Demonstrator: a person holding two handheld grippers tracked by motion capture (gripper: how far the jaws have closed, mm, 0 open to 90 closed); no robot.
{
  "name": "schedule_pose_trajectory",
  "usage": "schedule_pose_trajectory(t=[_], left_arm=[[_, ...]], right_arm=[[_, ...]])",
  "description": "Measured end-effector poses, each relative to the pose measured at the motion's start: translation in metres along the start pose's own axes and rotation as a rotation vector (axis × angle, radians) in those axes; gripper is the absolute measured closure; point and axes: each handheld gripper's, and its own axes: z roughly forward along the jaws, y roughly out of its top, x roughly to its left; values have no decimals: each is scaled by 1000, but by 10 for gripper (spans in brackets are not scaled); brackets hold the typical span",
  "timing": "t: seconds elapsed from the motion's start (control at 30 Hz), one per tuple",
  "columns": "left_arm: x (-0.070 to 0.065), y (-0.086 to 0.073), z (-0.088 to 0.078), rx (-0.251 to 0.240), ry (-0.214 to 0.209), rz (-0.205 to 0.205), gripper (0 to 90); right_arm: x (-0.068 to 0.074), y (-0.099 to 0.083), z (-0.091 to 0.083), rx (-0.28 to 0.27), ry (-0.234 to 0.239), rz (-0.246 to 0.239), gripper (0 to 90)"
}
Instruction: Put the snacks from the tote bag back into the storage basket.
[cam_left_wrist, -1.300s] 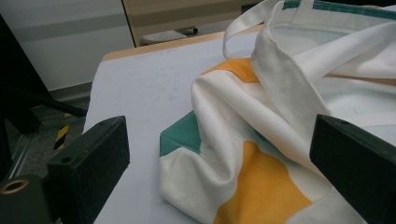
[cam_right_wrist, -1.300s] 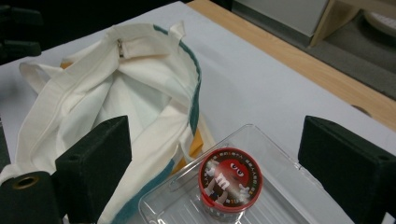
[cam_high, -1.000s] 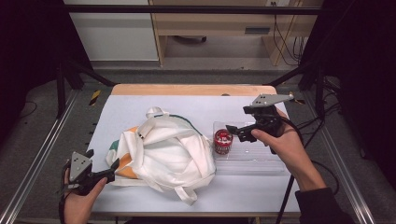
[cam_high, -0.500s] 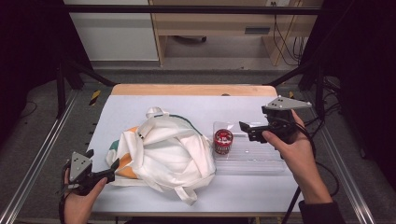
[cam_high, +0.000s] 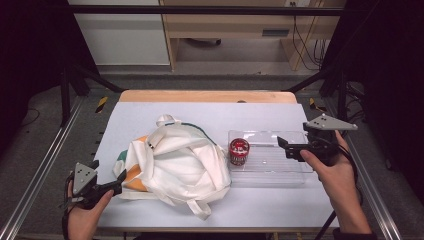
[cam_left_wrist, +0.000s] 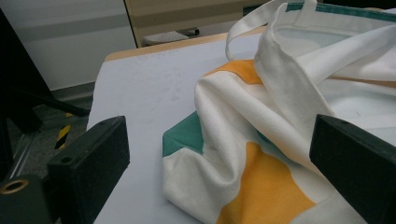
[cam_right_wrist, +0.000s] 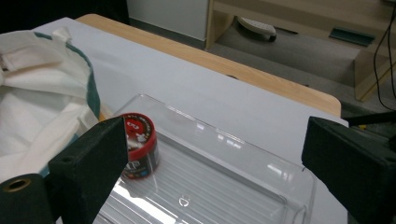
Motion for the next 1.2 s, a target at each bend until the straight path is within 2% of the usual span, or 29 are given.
schedule_pose_trajectory(t=[0.37, 0.5, 0.53, 0.77, 1.0, 1.2], left_arm=[[1, 0, -1, -6, 5, -1, 46], [1, 0, -2, -12, 12, -3, 47], [1, 0, -2, -12, 12, -5, 47], [6, -1, -3, -11, 25, -14, 46], [15, -3, -6, -14, 46, -38, 46], [17, -4, -6, -11, 50, -41, 46]], right_arm=[[-22, -38, -9, 36, -80, 48, 82], [-29, -49, -10, 42, -93, 70, 82], [-31, -53, -11, 50, -95, 89, 82], [-37, -70, -15, 78, -126, 108, 76], [-49, -92, -10, 100, -135, 165, 78], [-52, -106, -1, 118, -133, 211, 79]])
